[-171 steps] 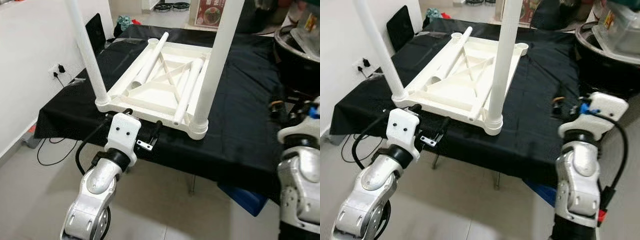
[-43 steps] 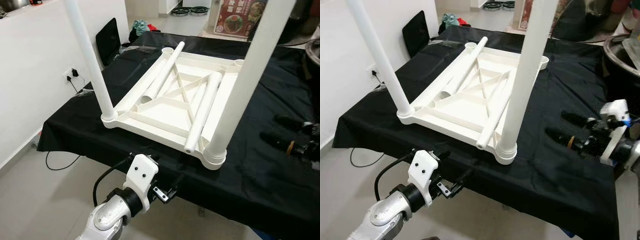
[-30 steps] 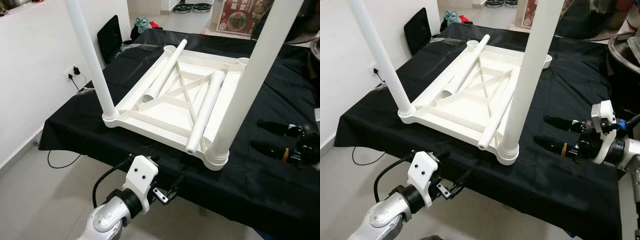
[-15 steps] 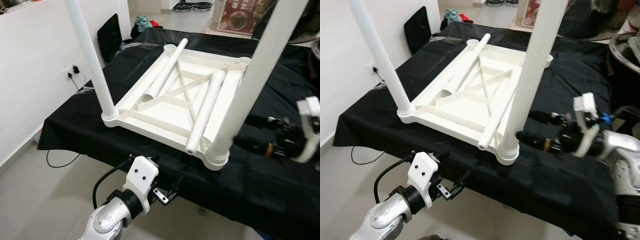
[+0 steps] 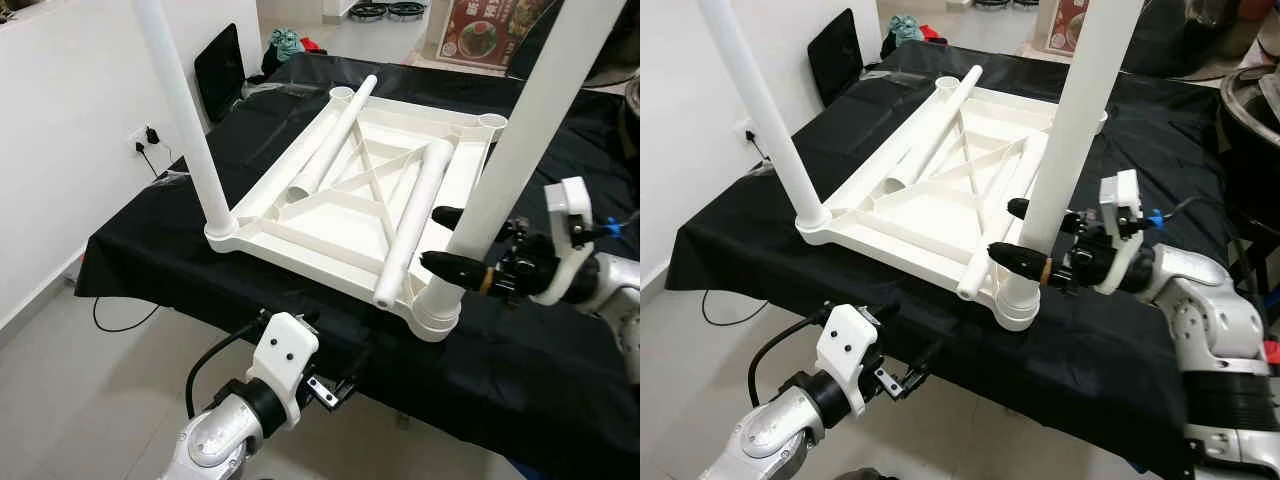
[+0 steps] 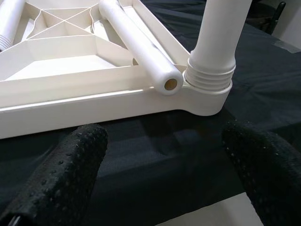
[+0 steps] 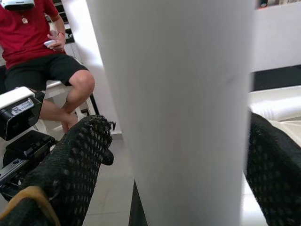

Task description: Building children table

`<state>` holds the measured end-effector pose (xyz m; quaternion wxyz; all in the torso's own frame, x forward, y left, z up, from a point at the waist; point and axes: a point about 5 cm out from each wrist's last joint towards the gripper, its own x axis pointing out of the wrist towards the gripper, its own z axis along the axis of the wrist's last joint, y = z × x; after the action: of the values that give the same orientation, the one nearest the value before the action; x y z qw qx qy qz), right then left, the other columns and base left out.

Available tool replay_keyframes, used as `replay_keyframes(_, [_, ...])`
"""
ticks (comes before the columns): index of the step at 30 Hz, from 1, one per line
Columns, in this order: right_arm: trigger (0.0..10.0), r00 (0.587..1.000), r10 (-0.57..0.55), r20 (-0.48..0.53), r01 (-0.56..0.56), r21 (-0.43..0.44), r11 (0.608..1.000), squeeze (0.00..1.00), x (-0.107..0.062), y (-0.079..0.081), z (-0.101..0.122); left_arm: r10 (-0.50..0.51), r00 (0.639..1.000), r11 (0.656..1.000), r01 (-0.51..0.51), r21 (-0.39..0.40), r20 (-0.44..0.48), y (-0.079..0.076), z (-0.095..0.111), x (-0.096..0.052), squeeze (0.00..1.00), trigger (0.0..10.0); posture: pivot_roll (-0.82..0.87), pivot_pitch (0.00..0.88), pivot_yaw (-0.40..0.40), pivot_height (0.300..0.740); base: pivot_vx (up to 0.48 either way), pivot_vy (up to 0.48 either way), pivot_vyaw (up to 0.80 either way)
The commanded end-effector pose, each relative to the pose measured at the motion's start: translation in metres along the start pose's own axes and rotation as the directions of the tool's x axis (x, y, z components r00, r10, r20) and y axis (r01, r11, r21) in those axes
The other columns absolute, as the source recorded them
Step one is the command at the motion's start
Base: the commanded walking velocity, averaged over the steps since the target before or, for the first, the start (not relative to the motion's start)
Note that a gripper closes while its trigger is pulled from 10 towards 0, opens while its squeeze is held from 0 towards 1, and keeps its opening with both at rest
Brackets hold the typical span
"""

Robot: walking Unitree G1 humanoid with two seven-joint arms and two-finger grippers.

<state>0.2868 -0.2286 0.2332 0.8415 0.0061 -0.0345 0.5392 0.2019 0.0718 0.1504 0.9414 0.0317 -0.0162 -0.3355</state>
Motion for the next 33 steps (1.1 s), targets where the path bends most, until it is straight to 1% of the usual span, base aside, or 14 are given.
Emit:
replay_keyframes(1, [10.0, 1.0, -0.002, 0.001, 0.002, -0.008, 1.0, 0.0, 0.005, 0.0, -0.001, -0.001, 1.0, 1.0, 0.001, 0.005, -0.017, 0.0, -0.003, -0.002, 0.0, 10.0, 0.13, 0.147, -0.008, 0.74, 0.0, 0.0, 0.0])
replay_keyframes(3, [10.0, 1.0, -0.002, 0.001, 0.002, -0.008, 1.0, 0.0, 0.005, 0.0, -0.001, -0.001, 1.0, 1.0, 0.001, 0.005, -0.017, 0.0, -0.003, -0.002, 0.0, 10.0, 0.13, 0.147, -0.008, 0.74, 0.0, 0.0, 0.0])
replay_keyframes(4, [4.8, 1.0, 0.002, 0.002, -0.002, -0.006, 1.0, 0.0, 0.007, 0.001, -0.002, -0.001, 1.0, 1.0, 0.001, 0.005, -0.017, -0.001, -0.003, -0.002, 0.0, 10.0, 0.13, 0.147, -0.008, 0.74, 0.0, 0.0, 0.0])
replay_keyframes(5, [4.4, 1.0, 0.005, 0.003, -0.005, -0.004, 1.0, 0.0, 0.008, 0.001, -0.002, -0.001, 1.0, 1.0, 0.001, 0.005, -0.017, -0.001, -0.003, -0.002, 0.0, 10.0, 0.13, 0.147, -0.008, 0.74, 0.0, 0.0, 0.0])
replay_keyframes(6, [0.0, 1.0, 0.008, 0.003, -0.008, -0.003, 1.0, 0.0, 0.009, 0.002, -0.003, -0.001, 1.0, 1.0, 0.001, 0.005, -0.018, -0.001, -0.003, -0.002, 0.0, 10.0, 0.13, 0.148, -0.007, 0.74, 0.0, 0.0, 0.0])
replay_keyframes(17, [0.0, 1.0, -0.012, 0.018, 0.013, -0.01, 1.0, 0.0, 0.014, 0.004, -0.005, 0.019, 1.0, 1.0, -0.019, 0.001, -0.014, 0.002, -0.003, -0.001, 0.0, 10.0, 0.13, 0.152, -0.008, 0.74, 0.0, 0.0, 0.0])
replay_keyframes(19, [0.0, 0.999, -0.045, 0.022, 0.045, -0.021, 0.999, 0.0, 0.015, 0.004, -0.005, 0.043, 0.999, 0.999, -0.043, -0.001, -0.006, 0.006, -0.001, 0.0, 0.0, 10.0, 0.12, 0.151, -0.008, 0.74, 0.0, 0.0, 0.0])
replay_keyframes(22, [0.0, 0.986, -0.158, 0.047, 0.161, -0.076, 0.984, 0.0, 0.017, 0.008, -0.001, 0.128, 0.991, 0.991, -0.129, 0.031, 0.021, 0.025, 0.004, 0.006, 0.0, 10.0, 0.12, 0.155, -0.003, 0.74, 0.0, 0.0, 0.0])
replay_keyframes(23, [0.0, 0.986, -0.158, 0.047, 0.161, -0.076, 0.984, 0.0, 0.017, 0.008, -0.001, 0.128, 0.991, 0.991, -0.129, 0.031, 0.021, 0.025, 0.004, 0.006, 0.0, 10.0, 0.12, 0.155, -0.003, 0.74, 0.0, 0.0, 0.0])
replay_keyframes(27, [0.0, 0.967, -0.245, 0.07, 0.251, -0.099, 0.963, 0.0, 0.016, 0.013, 0.0, 0.184, 0.982, 0.981, -0.186, 0.054, 0.043, 0.041, 0.009, 0.009, 0.0, 10.0, 0.11, 0.157, 0.003, 0.74, 0.0, 0.0, 0.0])
replay_keyframes(29, [0.0, 0.946, -0.315, 0.072, 0.322, -0.139, 0.937, 0.0, 0.015, 0.015, -0.001, 0.207, 0.977, 0.974, -0.211, 0.078, 0.053, 0.049, 0.011, 0.011, 0.0, 10.0, 0.11, 0.157, 0.007, 0.74, 0.0, 0.0, 0.0])
replay_keyframes(30, [0.0, 0.946, -0.315, 0.072, 0.322, -0.139, 0.937, 0.0, 0.015, 0.015, -0.001, 0.207, 0.977, 0.974, -0.211, 0.078, 0.053, 0.049, 0.011, 0.011, 0.0, 10.0, 0.11, 0.157, 0.007, 0.74, 0.0, 0.0, 0.0])
replay_keyframes(31, [0.0, 0.929, -0.363, 0.075, 0.371, -0.151, 0.916, 0.0, 0.015, 0.016, -0.002, 0.219, 0.974, 0.971, -0.223, 0.087, 0.057, 0.054, 0.012, 0.011, 0.0, 10.0, 0.1, 0.159, 0.01, 0.74, 0.0, 0.0, 0.0])
replay_keyframes(33, [0.0, 0.914, -0.397, 0.078, 0.405, -0.157, 0.901, 0.0, 0.014, 0.017, -0.002, 0.227, 0.972, 0.968, -0.232, 0.093, 0.06, 0.057, 0.013, 0.012, 0.0, 10.0, 0.1, 0.159, 0.01, 0.74, 0.0, 0.0, 0.0])
